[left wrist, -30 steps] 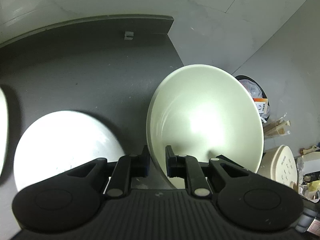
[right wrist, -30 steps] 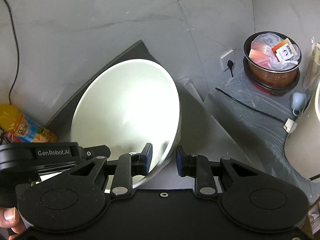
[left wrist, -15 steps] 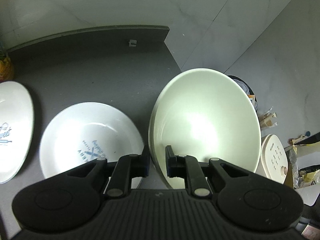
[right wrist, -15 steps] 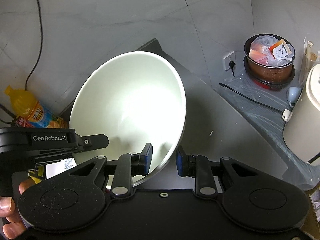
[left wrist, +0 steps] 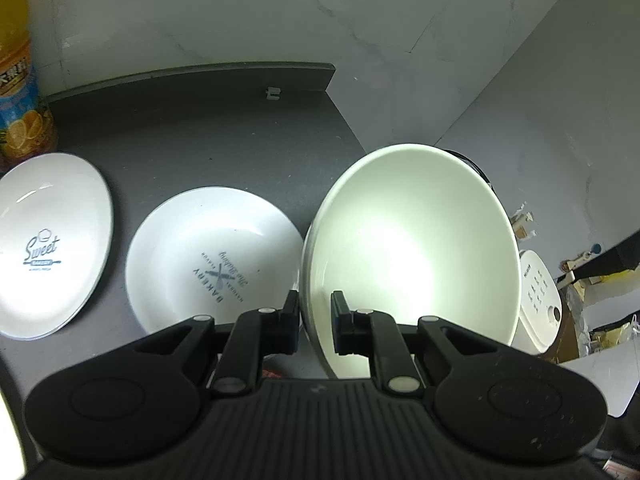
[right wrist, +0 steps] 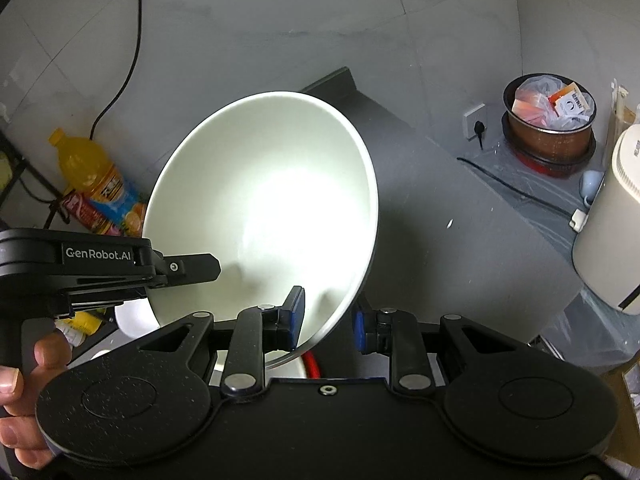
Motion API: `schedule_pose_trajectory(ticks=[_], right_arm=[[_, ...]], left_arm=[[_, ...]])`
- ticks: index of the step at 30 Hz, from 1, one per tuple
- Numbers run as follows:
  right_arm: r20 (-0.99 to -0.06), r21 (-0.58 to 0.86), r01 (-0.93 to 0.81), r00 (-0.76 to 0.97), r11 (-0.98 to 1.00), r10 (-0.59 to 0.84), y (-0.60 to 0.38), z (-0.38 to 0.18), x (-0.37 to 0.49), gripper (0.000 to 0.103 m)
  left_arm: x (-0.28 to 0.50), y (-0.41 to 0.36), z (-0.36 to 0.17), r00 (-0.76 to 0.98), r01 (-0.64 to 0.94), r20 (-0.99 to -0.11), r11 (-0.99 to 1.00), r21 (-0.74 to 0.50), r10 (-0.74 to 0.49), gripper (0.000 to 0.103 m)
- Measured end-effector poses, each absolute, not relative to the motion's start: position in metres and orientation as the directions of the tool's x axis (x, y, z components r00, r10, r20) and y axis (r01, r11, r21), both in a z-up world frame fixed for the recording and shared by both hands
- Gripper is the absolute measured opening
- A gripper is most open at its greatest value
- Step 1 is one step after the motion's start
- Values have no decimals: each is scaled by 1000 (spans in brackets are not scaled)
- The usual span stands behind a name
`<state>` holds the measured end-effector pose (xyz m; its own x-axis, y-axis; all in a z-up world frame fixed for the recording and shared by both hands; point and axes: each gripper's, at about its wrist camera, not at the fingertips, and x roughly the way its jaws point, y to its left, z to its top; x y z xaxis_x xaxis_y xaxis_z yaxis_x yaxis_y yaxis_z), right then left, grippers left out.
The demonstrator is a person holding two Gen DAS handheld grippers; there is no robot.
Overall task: Organize plates and bowls
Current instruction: 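Carry the smaller cream bowl and lower it onto the stacked bowls, then open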
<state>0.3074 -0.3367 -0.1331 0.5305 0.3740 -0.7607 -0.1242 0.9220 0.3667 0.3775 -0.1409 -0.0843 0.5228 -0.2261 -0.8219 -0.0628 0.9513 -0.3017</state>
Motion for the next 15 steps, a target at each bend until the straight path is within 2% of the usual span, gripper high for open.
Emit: schedule_pose_trajectory(ticks=[15], right_arm=[[-777,376,-144,490,916,396,-319,-131,268,25]], left_arm=[[321,-108,-83,518,-53,-817,944,-327,-254,14]])
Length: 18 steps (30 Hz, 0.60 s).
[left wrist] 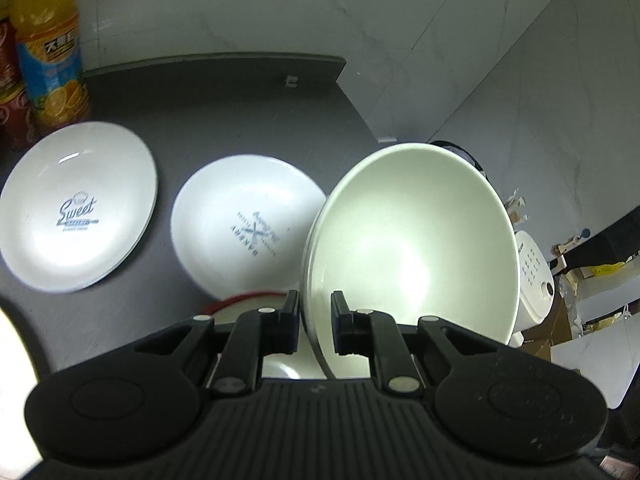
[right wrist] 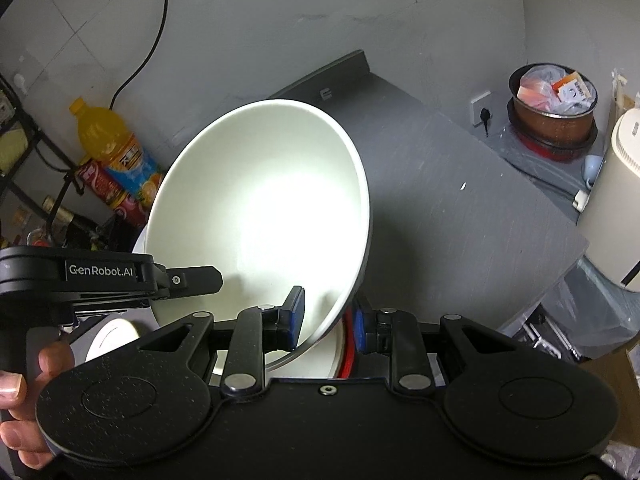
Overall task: Organize plates and bowls
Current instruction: 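Carry the smaller cream bowl and lower it onto the stacked bowls, then open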
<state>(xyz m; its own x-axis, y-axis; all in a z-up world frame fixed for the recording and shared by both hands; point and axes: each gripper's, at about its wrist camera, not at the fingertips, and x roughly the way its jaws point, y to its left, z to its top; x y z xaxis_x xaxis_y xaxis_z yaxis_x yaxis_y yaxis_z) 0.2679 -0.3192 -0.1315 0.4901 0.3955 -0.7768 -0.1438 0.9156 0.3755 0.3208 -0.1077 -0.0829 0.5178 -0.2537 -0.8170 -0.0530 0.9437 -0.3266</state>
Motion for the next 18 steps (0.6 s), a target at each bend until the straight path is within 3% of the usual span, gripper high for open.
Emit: schedule_pose_trajectory(ticks=[18], right_arm=[[-826,321,-254,396,912,401,-286,-145,244,26]], left_arm=[[271,-80,-95,479,-69,-835,937,-342,-269,15]])
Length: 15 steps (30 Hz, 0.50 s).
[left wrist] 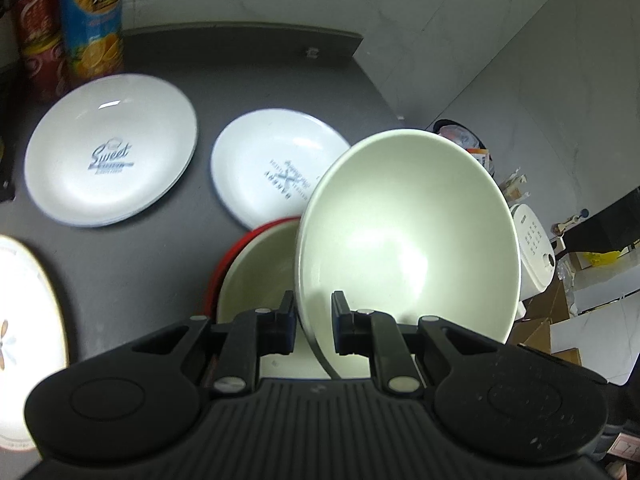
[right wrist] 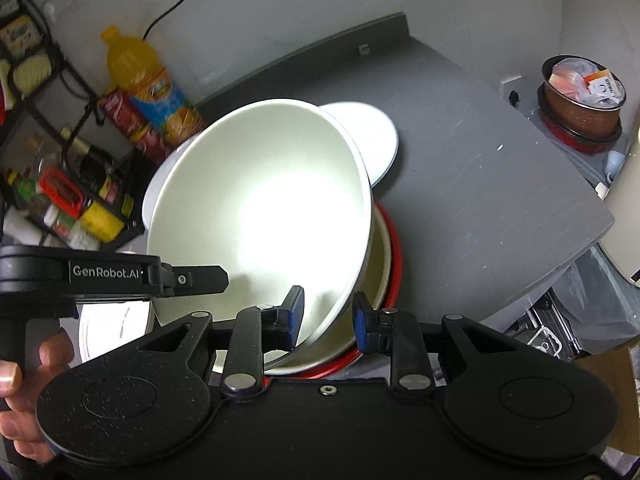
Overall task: Organize plates and bowls
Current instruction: 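Carry the smaller cream bowl and lower it onto the stacked bowls, then open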
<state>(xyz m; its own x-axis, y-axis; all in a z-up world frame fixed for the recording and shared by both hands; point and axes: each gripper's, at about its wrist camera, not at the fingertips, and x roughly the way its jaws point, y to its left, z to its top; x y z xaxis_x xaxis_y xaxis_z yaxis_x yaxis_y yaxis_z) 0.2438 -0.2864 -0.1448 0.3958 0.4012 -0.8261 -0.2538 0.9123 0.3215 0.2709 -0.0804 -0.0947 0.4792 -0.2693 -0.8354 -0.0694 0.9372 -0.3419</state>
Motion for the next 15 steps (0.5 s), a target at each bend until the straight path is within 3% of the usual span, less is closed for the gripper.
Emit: schedule_pose_trajectory(ticks=[7,15], right_arm=[[-830,323,-263,383,909,406,-284,-144,245,31],[-823,338,-255,386,906,416,-286,-143,248,45]], left_arm=[[253,-69,-107,464,-108,-850,936,-336,-251,17],[245,-60,-113,445,-117,-855,929,-350,-266,18]])
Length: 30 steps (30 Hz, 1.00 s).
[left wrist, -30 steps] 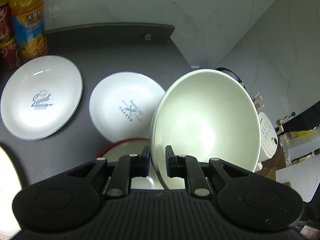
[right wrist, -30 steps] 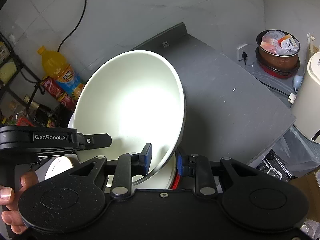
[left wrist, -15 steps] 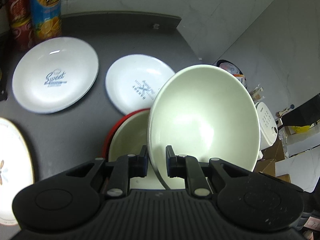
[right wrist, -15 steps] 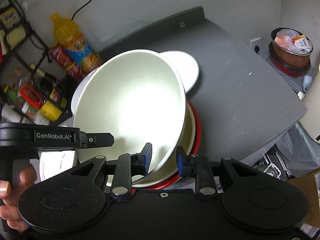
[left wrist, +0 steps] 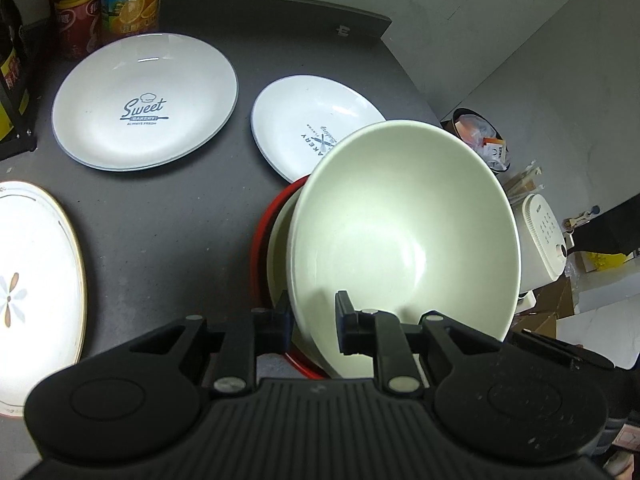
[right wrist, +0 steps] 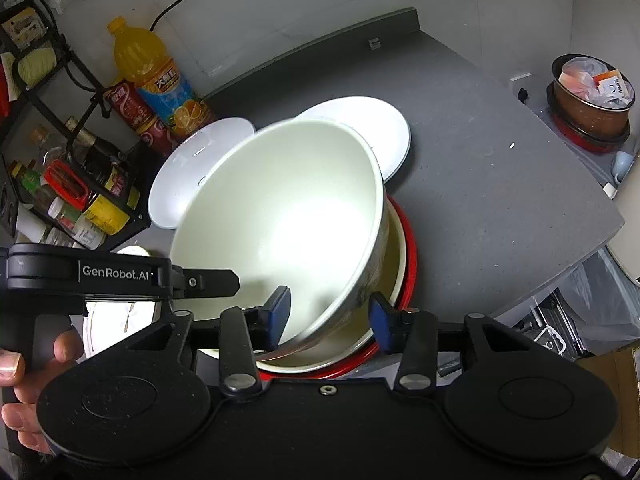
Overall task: Organize plates and bowls
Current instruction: 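Carry the smaller cream bowl and lower it onto the stacked bowls, then open, then move both tools away from the bowl stack toward the white plates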
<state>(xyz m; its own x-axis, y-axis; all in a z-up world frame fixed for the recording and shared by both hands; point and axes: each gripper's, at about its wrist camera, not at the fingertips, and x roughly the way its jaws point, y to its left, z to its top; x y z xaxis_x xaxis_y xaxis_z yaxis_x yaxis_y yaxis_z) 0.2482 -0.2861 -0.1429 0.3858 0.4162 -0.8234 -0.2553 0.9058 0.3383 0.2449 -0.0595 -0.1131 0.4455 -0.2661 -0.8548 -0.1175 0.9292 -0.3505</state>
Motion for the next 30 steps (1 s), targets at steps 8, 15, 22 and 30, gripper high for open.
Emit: schedule_pose_trajectory(ticks=[8,15,22,30], right_arm=[[-828,321,-248,395,914,398,-288,-143,249,45],[-833,295,-262,401,919,382,-289,-135,247,45],[-809,307,-270,432,913,399,-296,-116,250,58],[-802,312,-339,407,888,438,-277,-108,264,60]], left_arm=[[253,-58,-114,418,-117,-862,924,-365,-287,20],[254,-58,-112,396,-100,-867,925,-367,-301,27],[251,-51,-102,434,-113,-860,931,-347,-268,47],[246,-35,-89,467,-160,-856,930,-330,-223,59]])
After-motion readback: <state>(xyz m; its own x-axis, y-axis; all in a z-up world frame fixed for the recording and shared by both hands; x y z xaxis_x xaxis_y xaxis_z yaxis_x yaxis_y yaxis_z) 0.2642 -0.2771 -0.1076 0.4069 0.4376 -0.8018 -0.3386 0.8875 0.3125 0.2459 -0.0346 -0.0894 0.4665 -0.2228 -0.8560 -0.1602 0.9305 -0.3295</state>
